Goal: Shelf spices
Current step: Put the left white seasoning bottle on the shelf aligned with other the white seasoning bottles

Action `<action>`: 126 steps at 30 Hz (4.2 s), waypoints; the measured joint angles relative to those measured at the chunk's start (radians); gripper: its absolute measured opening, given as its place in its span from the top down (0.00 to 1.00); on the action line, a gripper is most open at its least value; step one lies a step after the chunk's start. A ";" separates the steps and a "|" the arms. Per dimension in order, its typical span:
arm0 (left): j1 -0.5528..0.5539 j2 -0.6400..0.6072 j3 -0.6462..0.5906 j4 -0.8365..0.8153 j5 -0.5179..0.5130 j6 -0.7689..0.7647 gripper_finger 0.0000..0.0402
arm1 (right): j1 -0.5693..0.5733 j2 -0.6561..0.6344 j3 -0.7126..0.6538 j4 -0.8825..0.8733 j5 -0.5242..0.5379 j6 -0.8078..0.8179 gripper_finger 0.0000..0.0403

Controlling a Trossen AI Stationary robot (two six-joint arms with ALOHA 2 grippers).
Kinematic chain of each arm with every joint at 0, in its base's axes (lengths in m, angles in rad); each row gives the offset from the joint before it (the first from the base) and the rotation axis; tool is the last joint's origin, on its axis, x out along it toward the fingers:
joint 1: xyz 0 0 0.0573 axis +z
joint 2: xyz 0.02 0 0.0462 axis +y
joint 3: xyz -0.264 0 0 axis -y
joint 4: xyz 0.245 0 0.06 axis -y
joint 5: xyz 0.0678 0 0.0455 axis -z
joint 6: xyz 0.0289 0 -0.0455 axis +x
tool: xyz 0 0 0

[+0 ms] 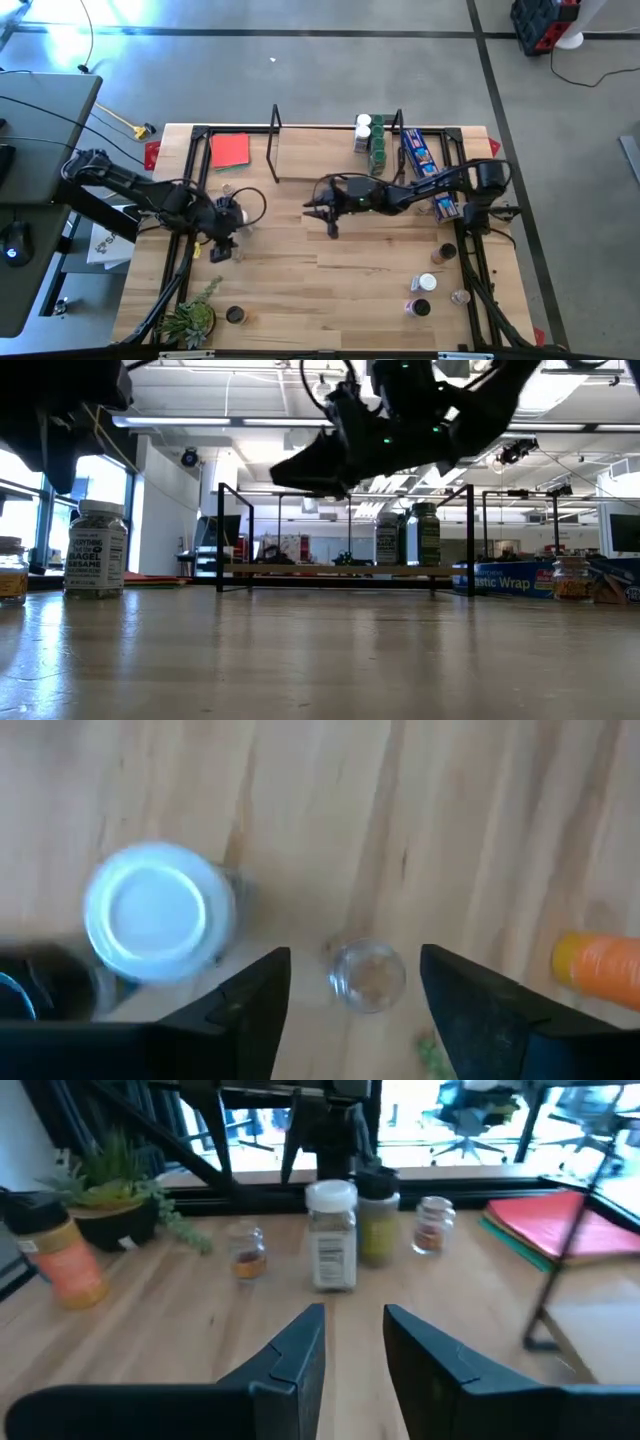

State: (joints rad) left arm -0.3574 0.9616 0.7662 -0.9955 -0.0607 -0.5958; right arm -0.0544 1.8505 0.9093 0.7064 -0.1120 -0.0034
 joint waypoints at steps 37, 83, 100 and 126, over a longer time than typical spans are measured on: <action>-0.163 0.000 -0.198 0.137 -0.451 -0.123 0.63 | 0.013 0.729 1.103 -0.443 -0.125 -0.124 0.29; -0.229 0.000 -0.196 0.556 -0.788 0.008 0.63 | -0.451 -0.296 -0.054 -0.574 -0.091 -0.226 0.44; -0.198 0.000 -0.196 0.557 -0.756 0.005 0.63 | -0.428 -0.466 -0.051 -0.649 0.080 -0.285 0.36; -0.133 0.000 -0.197 0.658 -0.689 0.102 0.63 | -0.417 -0.385 0.100 -0.983 0.249 -0.217 0.99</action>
State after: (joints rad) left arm -0.4900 0.9619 0.5694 -0.3378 -0.7498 -0.4938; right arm -0.4713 1.4655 1.0088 -0.2771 0.1370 -0.2207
